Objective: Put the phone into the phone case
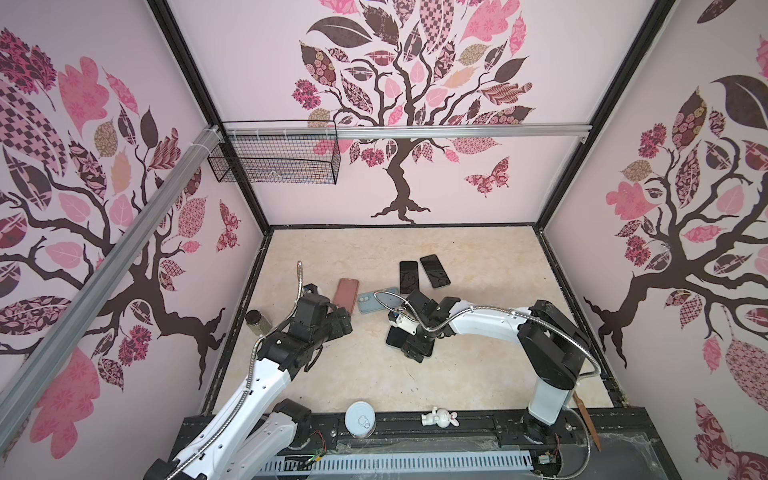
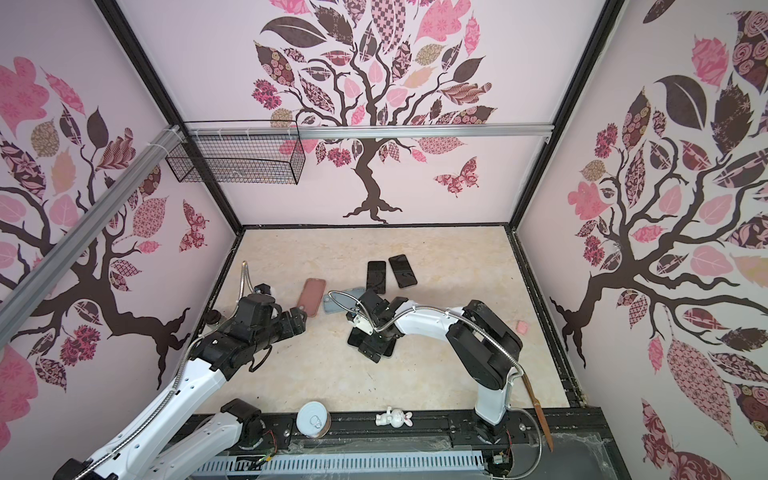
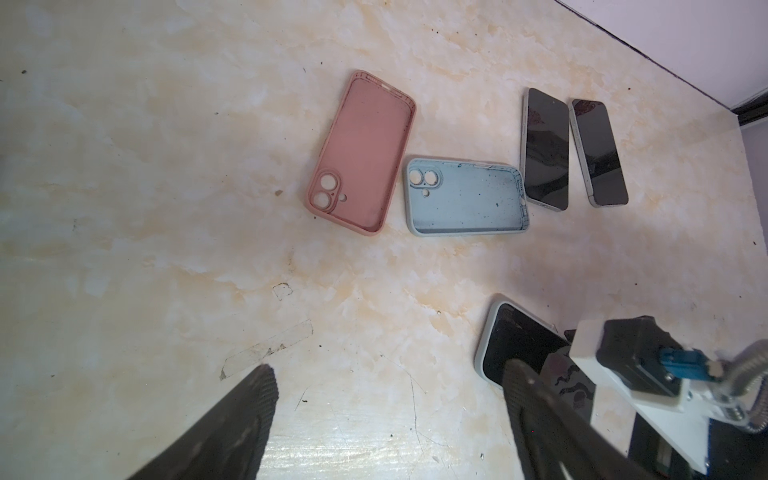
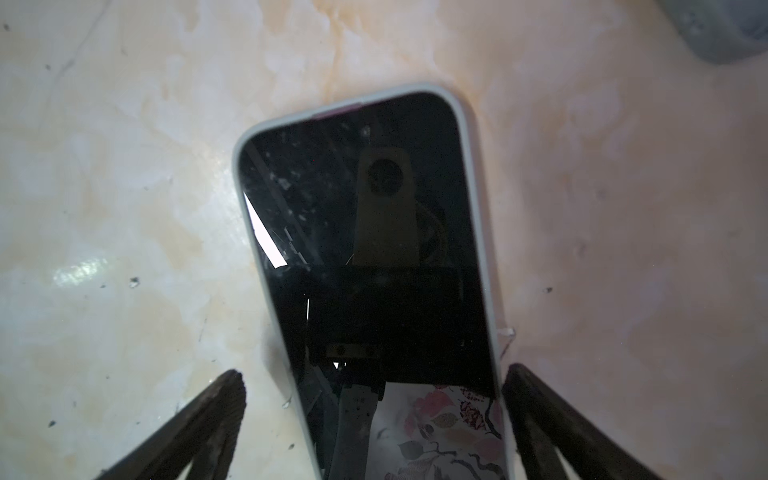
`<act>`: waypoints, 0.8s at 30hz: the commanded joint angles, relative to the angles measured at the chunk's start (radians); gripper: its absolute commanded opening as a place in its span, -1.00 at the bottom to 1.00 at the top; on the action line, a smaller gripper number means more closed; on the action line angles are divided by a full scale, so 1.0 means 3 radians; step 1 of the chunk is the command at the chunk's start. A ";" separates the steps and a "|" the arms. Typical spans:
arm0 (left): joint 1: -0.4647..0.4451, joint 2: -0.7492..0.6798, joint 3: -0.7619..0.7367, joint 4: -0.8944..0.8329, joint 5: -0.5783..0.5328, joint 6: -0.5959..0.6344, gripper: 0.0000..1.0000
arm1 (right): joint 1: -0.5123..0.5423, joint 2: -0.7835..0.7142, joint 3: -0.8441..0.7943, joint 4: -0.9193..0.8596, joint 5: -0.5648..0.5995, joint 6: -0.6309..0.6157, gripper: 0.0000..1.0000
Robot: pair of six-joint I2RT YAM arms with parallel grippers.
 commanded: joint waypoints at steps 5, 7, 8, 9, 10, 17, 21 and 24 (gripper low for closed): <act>0.0019 -0.0038 -0.0017 0.0034 0.0018 -0.0026 0.77 | 0.0032 0.0195 0.0091 -0.0189 0.0270 -0.0051 0.92; 0.0018 -0.0043 -0.0024 0.0037 0.0031 -0.0026 0.77 | 0.0031 0.0227 0.0097 -0.0191 0.0270 -0.0058 0.89; 0.0017 -0.0043 -0.0029 0.0045 0.0037 -0.0026 0.77 | 0.0031 0.0248 0.0093 -0.0191 0.0270 -0.0061 0.87; 0.0020 -0.0051 -0.0039 0.0055 0.0043 -0.0025 0.77 | 0.0035 0.0264 0.0100 -0.0200 0.0263 -0.0064 0.85; 0.0022 -0.0052 -0.0045 0.0069 0.0048 -0.0022 0.77 | 0.0036 0.0284 0.0103 -0.0205 0.0270 -0.0064 0.83; 0.0027 0.0052 -0.0033 0.0158 0.0146 -0.0038 0.76 | 0.0041 0.0409 0.0182 -0.0234 0.0273 0.0091 0.58; 0.0032 0.0098 -0.0034 0.0177 0.0193 -0.0046 0.75 | 0.0044 0.0336 0.0124 -0.0152 0.0220 0.0277 0.30; 0.0032 0.0090 -0.0045 0.0203 0.0220 -0.0046 0.75 | 0.0032 0.0202 0.0027 -0.0014 0.0186 0.0468 0.19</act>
